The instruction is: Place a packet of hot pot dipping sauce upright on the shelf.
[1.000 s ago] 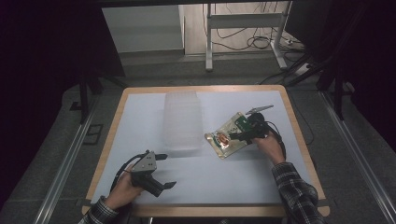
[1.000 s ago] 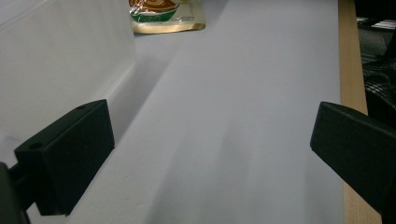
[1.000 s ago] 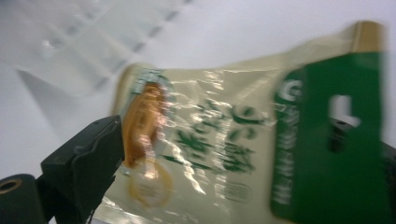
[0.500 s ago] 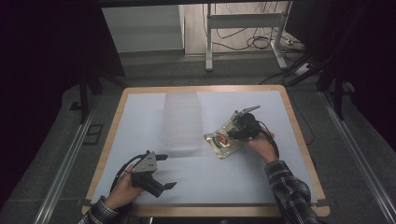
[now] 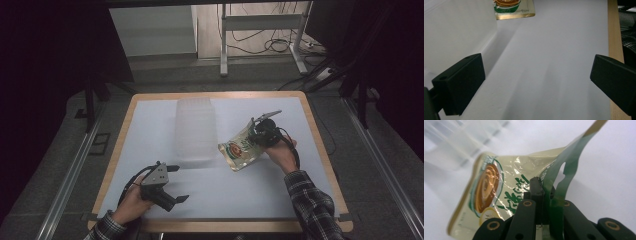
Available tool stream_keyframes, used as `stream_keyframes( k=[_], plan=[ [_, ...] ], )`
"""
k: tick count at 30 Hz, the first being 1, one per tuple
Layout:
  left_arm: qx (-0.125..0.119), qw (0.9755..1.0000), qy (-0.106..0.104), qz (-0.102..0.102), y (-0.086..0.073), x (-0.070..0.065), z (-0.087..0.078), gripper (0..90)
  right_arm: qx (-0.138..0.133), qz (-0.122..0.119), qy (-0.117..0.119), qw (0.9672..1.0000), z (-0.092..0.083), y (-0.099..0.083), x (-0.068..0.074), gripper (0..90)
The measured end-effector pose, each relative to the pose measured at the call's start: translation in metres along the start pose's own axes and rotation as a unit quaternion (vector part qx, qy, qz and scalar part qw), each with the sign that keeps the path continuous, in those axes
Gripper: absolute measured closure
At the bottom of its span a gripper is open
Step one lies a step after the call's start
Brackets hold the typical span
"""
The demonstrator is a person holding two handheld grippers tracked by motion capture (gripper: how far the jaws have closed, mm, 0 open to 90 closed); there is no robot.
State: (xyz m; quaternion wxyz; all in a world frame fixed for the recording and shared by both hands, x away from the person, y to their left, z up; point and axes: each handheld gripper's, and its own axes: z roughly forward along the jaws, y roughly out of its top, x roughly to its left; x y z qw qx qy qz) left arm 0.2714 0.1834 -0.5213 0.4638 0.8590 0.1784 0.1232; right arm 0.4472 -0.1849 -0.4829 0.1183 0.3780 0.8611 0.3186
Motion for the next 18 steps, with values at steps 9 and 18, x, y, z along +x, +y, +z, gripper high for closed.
stream_keyframes(
  k=[9, 18],
  plan=[
    [0.006, 1.0, 0.001, 0.002, 0.0, 0.001, 0.0, 0.0, -0.033, -0.021, 0.026, 0.9989, -0.028, 0.019, 0.01, 89.2],
    [0.008, 1.0, 0.002, 0.003, 0.0, 0.001, 0.0, 0.0, -0.055, -0.05, 0.032, 0.9967, -0.05, 0.04, 0.029, 89.2]
  ],
)
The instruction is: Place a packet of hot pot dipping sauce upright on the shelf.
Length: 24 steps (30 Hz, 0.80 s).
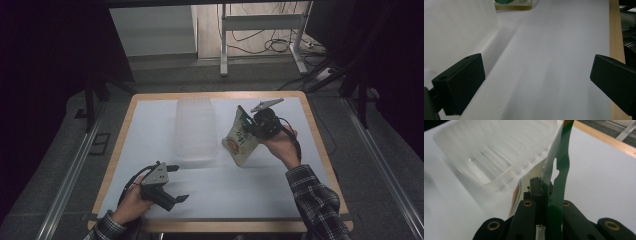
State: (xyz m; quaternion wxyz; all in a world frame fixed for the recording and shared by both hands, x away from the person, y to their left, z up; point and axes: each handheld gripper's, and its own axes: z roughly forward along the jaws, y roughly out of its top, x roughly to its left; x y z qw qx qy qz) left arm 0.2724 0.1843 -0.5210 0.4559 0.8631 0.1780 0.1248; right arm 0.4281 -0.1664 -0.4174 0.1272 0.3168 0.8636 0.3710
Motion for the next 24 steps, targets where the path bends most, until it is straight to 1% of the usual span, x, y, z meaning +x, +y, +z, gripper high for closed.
stream_keyframes(
  k=[4, 5, 6, 7, 8, 10, 12, 13, 14, 15, 20, 21, 24],
  plan=[
    [0.0, 1.0, 0.0, -0.001, 0.0, 0.0, 0.0, 0.0, -0.003, -0.008, 0.003, 1.0, -0.005, 0.007, 0.004, 89.2],
    [-0.002, 1.0, 0.0, -0.002, 0.0, 0.0, 0.0, 0.0, -0.003, -0.016, -0.002, 0.9999, -0.007, 0.011, 0.007, 89.3],
    [-0.002, 1.0, 0.0, -0.002, 0.0, 0.0, 0.0, 0.0, -0.003, -0.016, -0.002, 0.9999, -0.007, 0.011, 0.007, 89.3],
    [-0.002, 1.0, 0.001, -0.002, 0.0, -0.001, 0.0, 0.0, -0.004, -0.025, -0.007, 0.9996, -0.009, 0.014, 0.007, 89.3],
    [-0.002, 1.0, 0.001, -0.002, 0.0, -0.001, 0.0, 0.0, -0.004, -0.025, -0.007, 0.9996, -0.009, 0.014, 0.007, 89.3],
    [-0.002, 1.0, 0.0, -0.002, 0.0, 0.0, 0.0, 0.0, -0.008, -0.029, -0.006, 0.9995, -0.013, 0.02, 0.006, 89.2],
    [-0.002, 1.0, 0.0, -0.003, 0.0, 0.0, 0.0, 0.0, -0.011, -0.029, -0.005, 0.9995, -0.014, 0.022, 0.007, 89.2],
    [-0.002, 1.0, 0.0, -0.003, 0.0, 0.0, 0.0, 0.0, -0.014, -0.034, -0.002, 0.9993, -0.016, 0.026, 0.007, 89.2],
    [-0.002, 1.0, 0.0, -0.003, 0.0, 0.0, 0.0, 0.0, -0.014, -0.034, -0.002, 0.9993, -0.016, 0.026, 0.007, 89.2],
    [-0.002, 1.0, 0.0, -0.002, 0.0, 0.0, 0.0, 0.0, -0.015, -0.041, 0.0, 0.999, -0.017, 0.029, 0.008, 89.2],
    [-0.003, 1.0, 0.0, -0.004, 0.0, 0.0, 0.0, 0.0, -0.014, -0.048, 0.001, 0.9988, -0.016, 0.036, 0.008, 89.2],
    [-0.003, 1.0, 0.0, -0.005, 0.0, 0.0, 0.0, 0.0, -0.014, -0.045, 0.004, 0.9989, -0.015, 0.039, 0.007, 89.2],
    [-0.003, 1.0, -0.001, -0.005, 0.0, 0.0, 0.0, 0.0, -0.016, -0.047, 0.01, 0.9987, -0.013, 0.042, 0.007, 89.2]
  ],
)
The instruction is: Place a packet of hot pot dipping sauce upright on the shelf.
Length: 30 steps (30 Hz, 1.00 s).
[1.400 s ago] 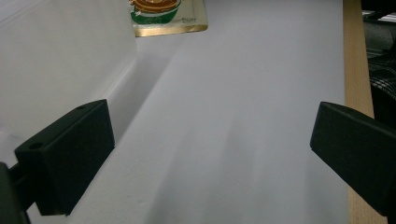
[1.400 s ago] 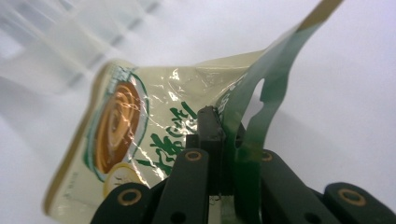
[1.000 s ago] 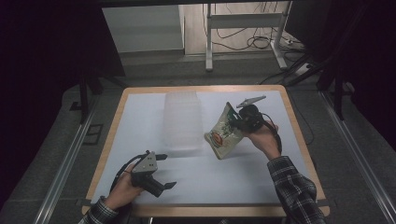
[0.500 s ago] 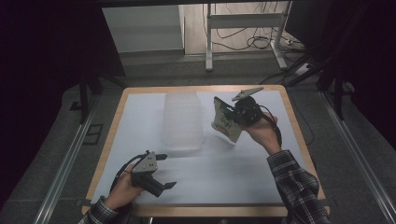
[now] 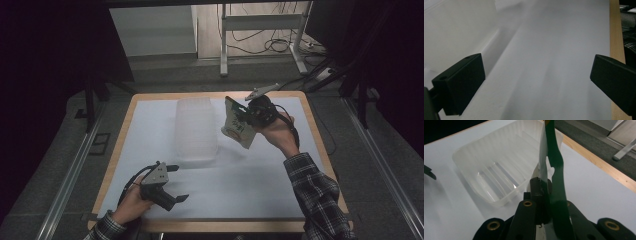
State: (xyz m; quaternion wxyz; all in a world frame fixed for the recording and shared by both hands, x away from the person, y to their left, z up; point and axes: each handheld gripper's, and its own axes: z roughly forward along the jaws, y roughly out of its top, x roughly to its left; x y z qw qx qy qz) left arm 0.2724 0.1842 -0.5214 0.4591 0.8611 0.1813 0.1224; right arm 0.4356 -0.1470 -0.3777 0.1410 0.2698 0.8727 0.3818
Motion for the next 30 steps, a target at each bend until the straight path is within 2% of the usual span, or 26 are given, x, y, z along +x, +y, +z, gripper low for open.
stream_keyframes(
  k=[7, 14, 20, 30],
  plan=[
    [0.001, 1.0, 0.0, 0.001, 0.0, 0.0, 0.0, 0.0, -0.003, -0.013, 0.01, 0.9999, 0.007, 0.014, 0.002, 89.2],
    [0.001, 1.0, 0.0, 0.001, 0.0, 0.0, 0.0, 0.0, -0.003, -0.015, 0.02, 0.9997, 0.015, 0.024, 0.003, 89.2],
    [0.001, 1.0, -0.001, 0.001, 0.0, 0.0, 0.0, 0.0, 0.005, -0.028, 0.024, 0.9993, 0.025, 0.036, 0.004, 89.2],
    [0.001, 1.0, -0.001, 0.001, 0.0, 0.0, 0.0, 0.0, 0.021, -0.05, 0.013, 0.9984, 0.041, 0.055, 0.007, 89.2]
  ],
)
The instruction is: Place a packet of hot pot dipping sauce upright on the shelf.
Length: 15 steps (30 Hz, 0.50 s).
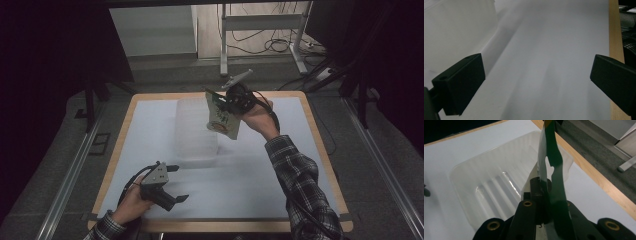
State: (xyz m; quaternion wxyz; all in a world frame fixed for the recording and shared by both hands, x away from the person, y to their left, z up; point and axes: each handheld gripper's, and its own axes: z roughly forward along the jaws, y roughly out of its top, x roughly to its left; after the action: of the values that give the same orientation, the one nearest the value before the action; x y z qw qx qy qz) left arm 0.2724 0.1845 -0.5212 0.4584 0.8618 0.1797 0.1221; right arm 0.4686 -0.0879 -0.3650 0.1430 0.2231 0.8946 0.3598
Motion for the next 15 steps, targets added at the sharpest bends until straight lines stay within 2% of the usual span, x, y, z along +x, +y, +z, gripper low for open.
stream_keyframes(
  k=[7, 15],
  plan=[
    [0.0, 1.0, -0.001, 0.001, 0.0, 0.0, 0.0, 0.0, 0.001, -0.01, -0.008, 0.9999, 0.016, 0.012, 0.003, 89.1],
    [0.0, 1.0, 0.0, 0.0, 0.0, 0.0, 0.0, 0.0, -0.003, -0.015, -0.008, 0.9999, 0.023, 0.023, 0.005, 89.2]
  ],
)
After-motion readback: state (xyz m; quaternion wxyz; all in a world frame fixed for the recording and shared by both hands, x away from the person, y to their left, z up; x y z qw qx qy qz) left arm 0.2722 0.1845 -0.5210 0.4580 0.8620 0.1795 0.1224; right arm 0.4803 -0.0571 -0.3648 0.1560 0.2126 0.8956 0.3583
